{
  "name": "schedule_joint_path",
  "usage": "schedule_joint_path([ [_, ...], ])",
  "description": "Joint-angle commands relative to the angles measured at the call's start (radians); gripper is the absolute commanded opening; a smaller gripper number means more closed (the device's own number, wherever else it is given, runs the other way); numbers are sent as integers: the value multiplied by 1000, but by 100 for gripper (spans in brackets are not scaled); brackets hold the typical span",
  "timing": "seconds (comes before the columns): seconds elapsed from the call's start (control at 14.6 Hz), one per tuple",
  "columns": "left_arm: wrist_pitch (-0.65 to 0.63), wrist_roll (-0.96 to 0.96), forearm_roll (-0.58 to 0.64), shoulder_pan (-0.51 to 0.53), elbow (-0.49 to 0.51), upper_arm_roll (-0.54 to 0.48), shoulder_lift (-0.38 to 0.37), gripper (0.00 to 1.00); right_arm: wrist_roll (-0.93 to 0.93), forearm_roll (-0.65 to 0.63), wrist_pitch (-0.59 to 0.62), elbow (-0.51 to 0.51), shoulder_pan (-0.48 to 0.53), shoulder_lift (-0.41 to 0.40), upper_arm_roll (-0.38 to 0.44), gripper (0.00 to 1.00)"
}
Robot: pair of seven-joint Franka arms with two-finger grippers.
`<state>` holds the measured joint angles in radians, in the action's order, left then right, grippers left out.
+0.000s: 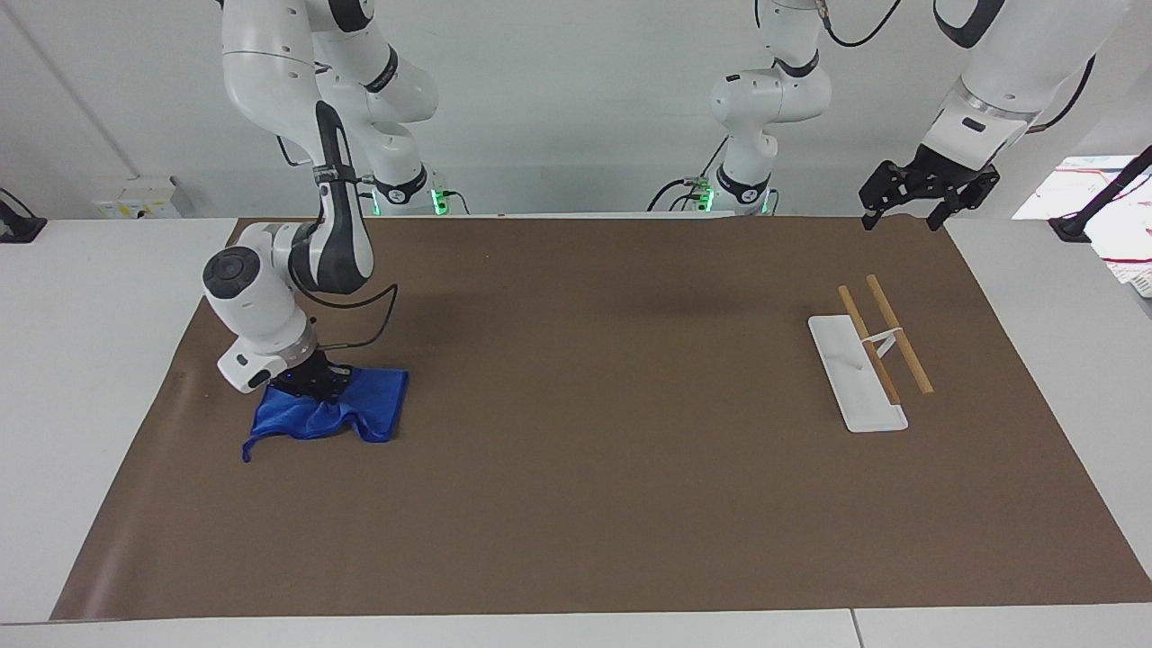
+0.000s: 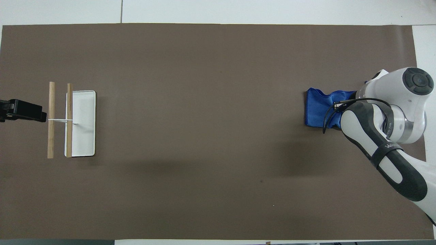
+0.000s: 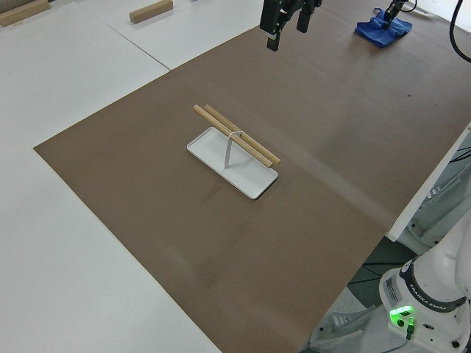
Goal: Right arm passes towel to left arm to hang
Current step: 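Close the right gripper on the blue towel and lift it, then carry the towel toward the rack while the left gripper reaches toward it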
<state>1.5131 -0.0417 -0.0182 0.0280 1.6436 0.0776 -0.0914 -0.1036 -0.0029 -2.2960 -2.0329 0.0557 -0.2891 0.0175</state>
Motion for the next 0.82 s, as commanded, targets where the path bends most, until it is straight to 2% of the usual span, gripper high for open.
schedule_joint_path([
  [0.0, 27, -21, 3, 7, 30, 2, -19, 100, 10, -6, 88, 57, 4, 2, -7, 0],
  [0.27, 22, -29, 3, 7, 30, 2, -19, 100, 10, -6, 209, 123, -2, 37, -8, 0],
  [0.41, 22, -29, 3, 7, 31, 2, -19, 100, 22, -3, 336, 218, -4, 42, -31, 0],
  [0.61, 19, -29, 3, 7, 30, 2, -19, 100, 137, 33, 531, 368, -4, 42, -83, 0],
  [0.75, 18, -27, 3, 7, 30, 2, -19, 100, 237, 58, 599, 433, -4, 44, -135, 0],
])
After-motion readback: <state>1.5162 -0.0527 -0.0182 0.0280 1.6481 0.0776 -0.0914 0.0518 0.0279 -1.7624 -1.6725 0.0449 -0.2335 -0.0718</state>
